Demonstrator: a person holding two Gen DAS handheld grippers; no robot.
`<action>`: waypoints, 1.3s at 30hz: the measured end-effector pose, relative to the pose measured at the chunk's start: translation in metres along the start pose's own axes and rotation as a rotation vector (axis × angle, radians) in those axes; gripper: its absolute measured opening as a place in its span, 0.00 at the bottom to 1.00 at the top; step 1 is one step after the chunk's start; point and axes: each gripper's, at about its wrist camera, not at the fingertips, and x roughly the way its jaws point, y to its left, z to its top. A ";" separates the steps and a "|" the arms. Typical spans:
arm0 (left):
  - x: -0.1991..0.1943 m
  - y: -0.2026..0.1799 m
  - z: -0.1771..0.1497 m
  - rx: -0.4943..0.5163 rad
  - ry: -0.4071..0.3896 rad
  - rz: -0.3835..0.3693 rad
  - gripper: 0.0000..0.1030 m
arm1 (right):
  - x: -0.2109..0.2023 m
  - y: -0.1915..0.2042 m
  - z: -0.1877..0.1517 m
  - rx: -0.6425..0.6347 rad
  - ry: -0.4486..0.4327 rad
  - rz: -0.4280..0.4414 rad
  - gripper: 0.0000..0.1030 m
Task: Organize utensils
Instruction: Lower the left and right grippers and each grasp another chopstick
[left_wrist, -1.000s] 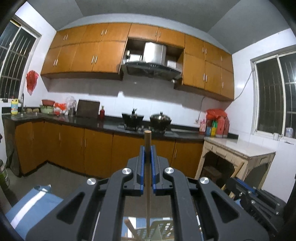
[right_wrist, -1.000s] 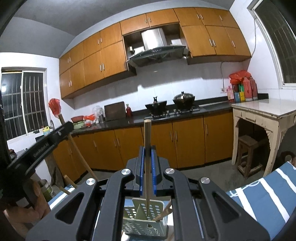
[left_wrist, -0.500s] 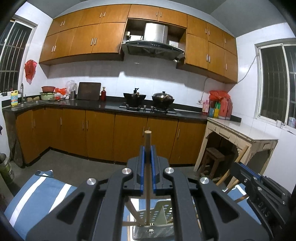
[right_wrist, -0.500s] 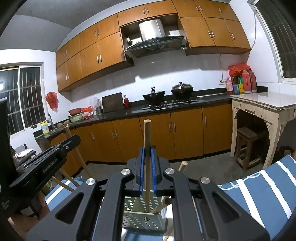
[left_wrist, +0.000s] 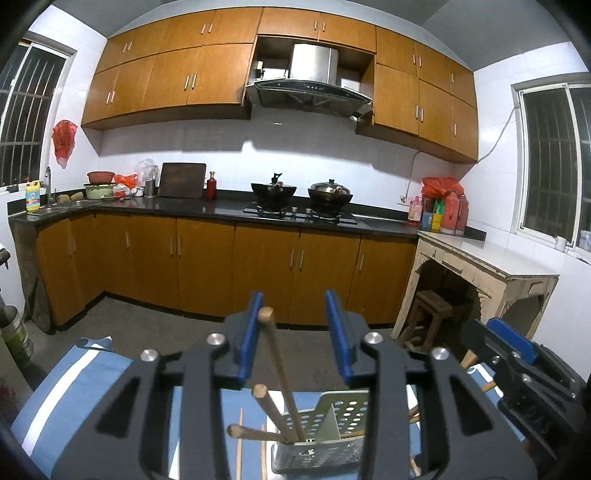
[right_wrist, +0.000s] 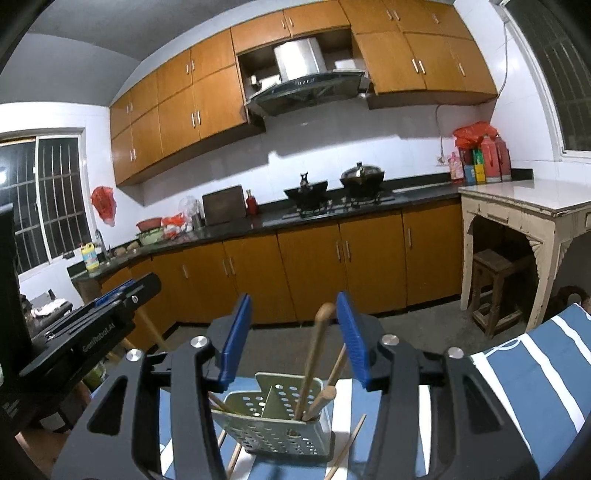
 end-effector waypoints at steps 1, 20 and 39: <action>-0.002 0.001 0.001 -0.002 0.001 0.000 0.35 | -0.003 -0.001 0.001 0.003 -0.005 0.000 0.48; -0.096 0.038 -0.023 -0.025 -0.009 0.045 0.51 | -0.069 -0.024 -0.026 -0.021 0.014 -0.083 0.49; -0.070 0.097 -0.131 0.005 0.266 0.154 0.53 | -0.041 -0.083 -0.125 0.045 0.305 -0.221 0.49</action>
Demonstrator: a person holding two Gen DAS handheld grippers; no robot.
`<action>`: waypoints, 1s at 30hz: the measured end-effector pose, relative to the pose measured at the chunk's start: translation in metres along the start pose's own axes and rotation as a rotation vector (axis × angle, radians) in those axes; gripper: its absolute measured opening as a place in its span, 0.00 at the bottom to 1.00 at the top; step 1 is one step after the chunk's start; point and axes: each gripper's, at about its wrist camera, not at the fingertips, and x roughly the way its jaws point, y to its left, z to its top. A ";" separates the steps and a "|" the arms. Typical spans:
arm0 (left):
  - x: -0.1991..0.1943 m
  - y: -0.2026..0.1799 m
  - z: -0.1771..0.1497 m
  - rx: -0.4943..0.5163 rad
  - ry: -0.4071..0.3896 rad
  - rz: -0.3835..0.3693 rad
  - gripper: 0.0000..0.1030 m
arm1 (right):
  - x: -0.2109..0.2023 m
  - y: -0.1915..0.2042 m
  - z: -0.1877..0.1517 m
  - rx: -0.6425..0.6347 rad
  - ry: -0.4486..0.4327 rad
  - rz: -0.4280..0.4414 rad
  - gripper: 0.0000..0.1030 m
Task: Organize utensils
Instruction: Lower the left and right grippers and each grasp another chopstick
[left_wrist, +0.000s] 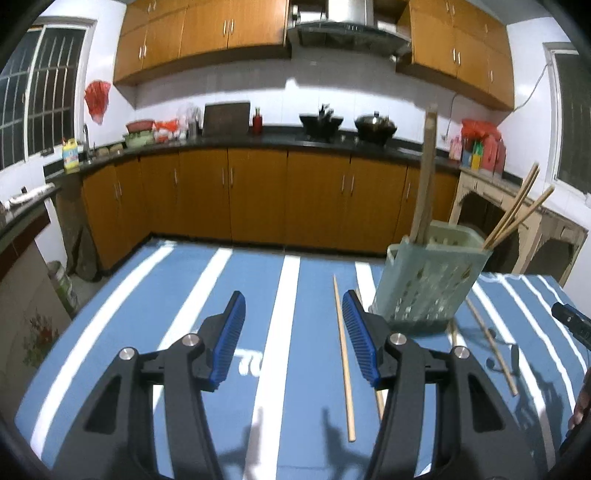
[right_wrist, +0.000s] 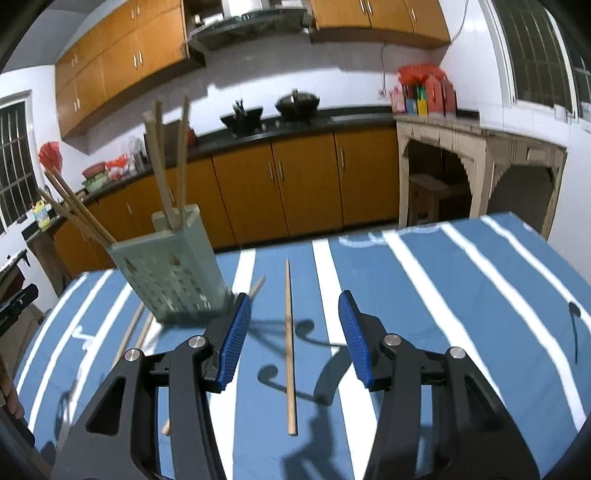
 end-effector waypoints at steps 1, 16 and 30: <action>0.004 0.000 -0.001 0.000 0.012 -0.001 0.53 | 0.006 -0.001 -0.004 0.004 0.024 0.002 0.49; 0.054 -0.008 -0.031 0.016 0.178 -0.066 0.52 | 0.067 0.016 -0.053 -0.088 0.321 -0.043 0.22; 0.089 -0.044 -0.064 0.117 0.314 -0.106 0.40 | 0.067 0.006 -0.053 -0.068 0.293 -0.083 0.08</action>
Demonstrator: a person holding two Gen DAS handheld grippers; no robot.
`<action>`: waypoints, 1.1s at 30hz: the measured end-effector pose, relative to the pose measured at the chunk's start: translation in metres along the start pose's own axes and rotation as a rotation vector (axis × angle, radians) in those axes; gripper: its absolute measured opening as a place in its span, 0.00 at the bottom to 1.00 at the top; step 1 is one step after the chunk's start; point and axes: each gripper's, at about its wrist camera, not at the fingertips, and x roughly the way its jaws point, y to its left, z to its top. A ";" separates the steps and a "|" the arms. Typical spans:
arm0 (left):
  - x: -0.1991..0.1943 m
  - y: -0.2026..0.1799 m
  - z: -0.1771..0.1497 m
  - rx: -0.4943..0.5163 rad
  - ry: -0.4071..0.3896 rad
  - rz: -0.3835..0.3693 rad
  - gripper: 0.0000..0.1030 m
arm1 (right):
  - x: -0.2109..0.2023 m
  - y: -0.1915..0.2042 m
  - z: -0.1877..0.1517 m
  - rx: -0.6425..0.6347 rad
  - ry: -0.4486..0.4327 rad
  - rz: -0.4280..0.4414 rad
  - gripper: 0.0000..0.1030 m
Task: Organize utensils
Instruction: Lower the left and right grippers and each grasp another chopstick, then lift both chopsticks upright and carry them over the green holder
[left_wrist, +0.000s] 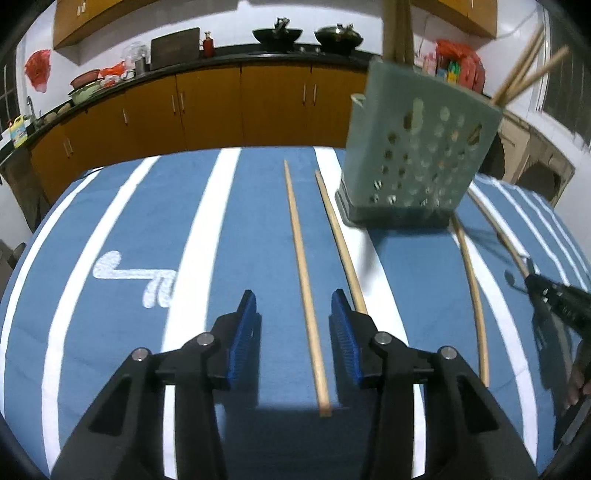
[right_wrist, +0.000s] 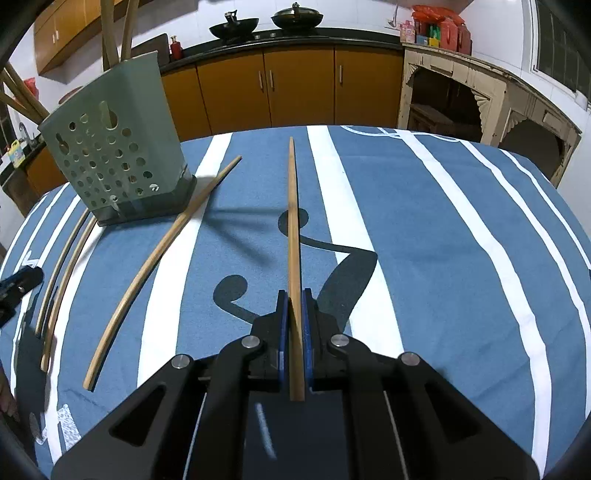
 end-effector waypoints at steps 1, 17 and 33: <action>0.004 -0.003 -0.001 0.010 0.012 0.008 0.39 | 0.000 0.000 0.001 0.001 0.000 0.001 0.08; 0.012 0.022 0.001 -0.013 0.057 0.085 0.08 | 0.001 -0.007 0.003 0.032 -0.004 -0.008 0.08; 0.006 0.021 -0.005 -0.018 0.058 0.047 0.17 | -0.004 -0.009 -0.004 0.038 -0.005 -0.004 0.08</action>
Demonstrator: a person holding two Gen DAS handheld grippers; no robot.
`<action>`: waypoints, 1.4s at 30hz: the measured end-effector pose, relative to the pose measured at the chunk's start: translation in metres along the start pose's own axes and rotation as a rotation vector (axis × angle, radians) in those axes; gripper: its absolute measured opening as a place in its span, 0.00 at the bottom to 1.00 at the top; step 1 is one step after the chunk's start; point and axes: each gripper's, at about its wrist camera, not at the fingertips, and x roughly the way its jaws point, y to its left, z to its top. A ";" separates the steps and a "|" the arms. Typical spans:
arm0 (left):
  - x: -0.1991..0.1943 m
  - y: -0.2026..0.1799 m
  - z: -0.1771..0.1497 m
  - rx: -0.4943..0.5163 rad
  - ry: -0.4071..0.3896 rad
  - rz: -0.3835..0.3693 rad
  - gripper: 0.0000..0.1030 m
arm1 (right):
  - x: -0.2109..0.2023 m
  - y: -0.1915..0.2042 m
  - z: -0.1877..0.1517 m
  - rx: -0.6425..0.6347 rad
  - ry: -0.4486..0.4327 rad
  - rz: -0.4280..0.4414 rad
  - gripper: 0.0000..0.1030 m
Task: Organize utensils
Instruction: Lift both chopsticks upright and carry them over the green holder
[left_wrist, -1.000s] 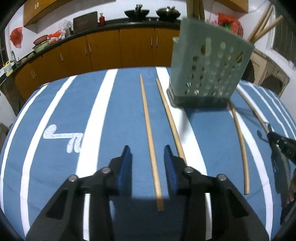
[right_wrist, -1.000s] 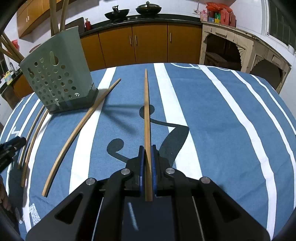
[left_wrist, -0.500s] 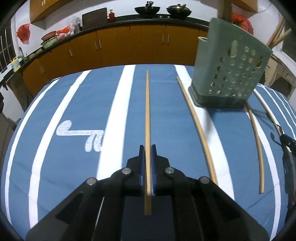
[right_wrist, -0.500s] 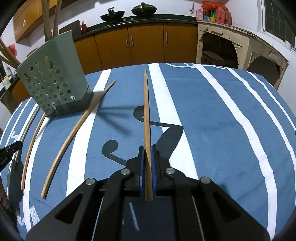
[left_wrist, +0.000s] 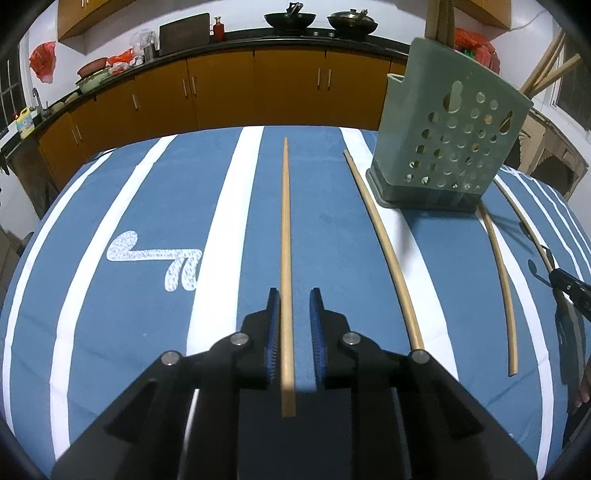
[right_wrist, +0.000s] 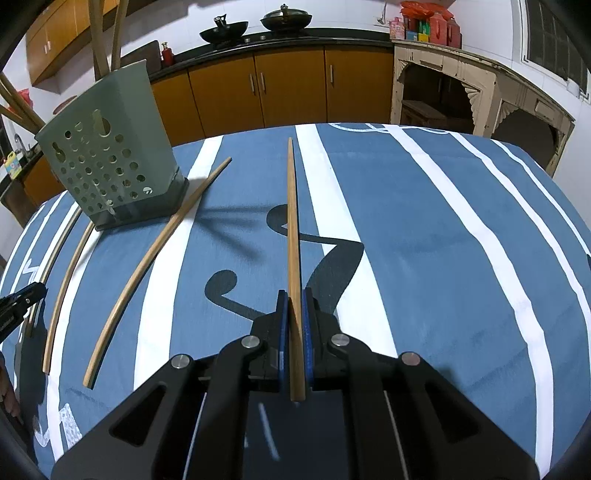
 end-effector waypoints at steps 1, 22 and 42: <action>0.000 0.000 -0.001 0.002 0.000 0.005 0.17 | -0.001 0.000 -0.001 0.001 0.000 0.001 0.08; -0.034 0.009 -0.009 0.005 -0.040 -0.023 0.07 | -0.038 -0.015 -0.002 0.030 -0.075 0.021 0.08; -0.144 0.020 0.033 -0.079 -0.385 -0.100 0.07 | -0.126 -0.014 0.037 0.030 -0.410 0.071 0.08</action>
